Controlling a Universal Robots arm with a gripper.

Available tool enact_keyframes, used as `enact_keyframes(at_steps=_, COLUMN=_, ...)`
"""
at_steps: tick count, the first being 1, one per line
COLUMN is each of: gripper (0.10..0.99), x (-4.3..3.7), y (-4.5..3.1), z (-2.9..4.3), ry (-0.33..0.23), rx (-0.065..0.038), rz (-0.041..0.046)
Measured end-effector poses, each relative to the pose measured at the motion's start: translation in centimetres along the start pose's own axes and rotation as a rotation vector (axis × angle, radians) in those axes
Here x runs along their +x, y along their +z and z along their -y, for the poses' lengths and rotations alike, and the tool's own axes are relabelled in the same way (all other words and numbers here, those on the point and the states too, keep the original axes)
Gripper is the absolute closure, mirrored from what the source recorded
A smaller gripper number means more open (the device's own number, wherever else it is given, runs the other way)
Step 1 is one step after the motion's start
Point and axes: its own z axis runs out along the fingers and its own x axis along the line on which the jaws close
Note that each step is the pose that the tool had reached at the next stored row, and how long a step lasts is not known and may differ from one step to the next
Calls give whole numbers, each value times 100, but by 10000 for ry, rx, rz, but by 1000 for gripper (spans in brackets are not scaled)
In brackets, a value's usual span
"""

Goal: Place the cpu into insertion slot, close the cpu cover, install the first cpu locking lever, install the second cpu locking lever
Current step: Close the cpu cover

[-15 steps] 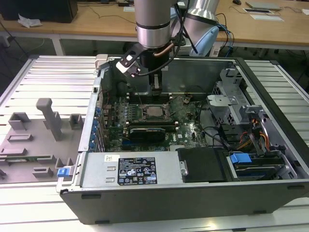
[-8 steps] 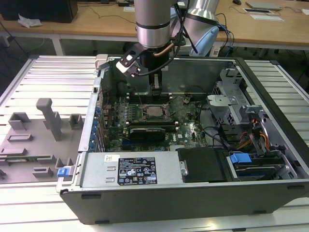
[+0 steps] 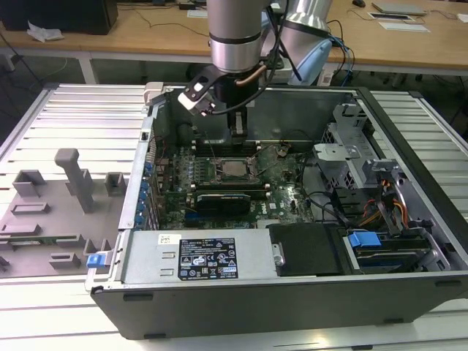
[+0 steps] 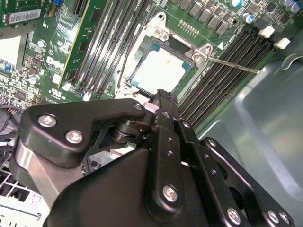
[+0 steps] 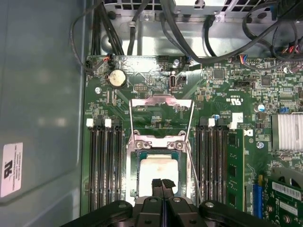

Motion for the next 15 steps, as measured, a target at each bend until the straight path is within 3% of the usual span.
enact_keyframes(at_steps=4, gripper=980, x=-5, y=8, z=-96, ry=1, rx=189, rz=-3)
enact_keyframes(at_steps=8, gripper=980, x=-4, y=10, z=-115, ry=2, rx=197, rz=-2)
enact_keyframes(at_steps=12, gripper=980, x=-7, y=26, z=-307, ry=2, rx=208, rz=-3)
enact_keyframes(at_steps=15, gripper=980, x=-9, y=34, z=-397, ry=2, rx=217, rz=-2)
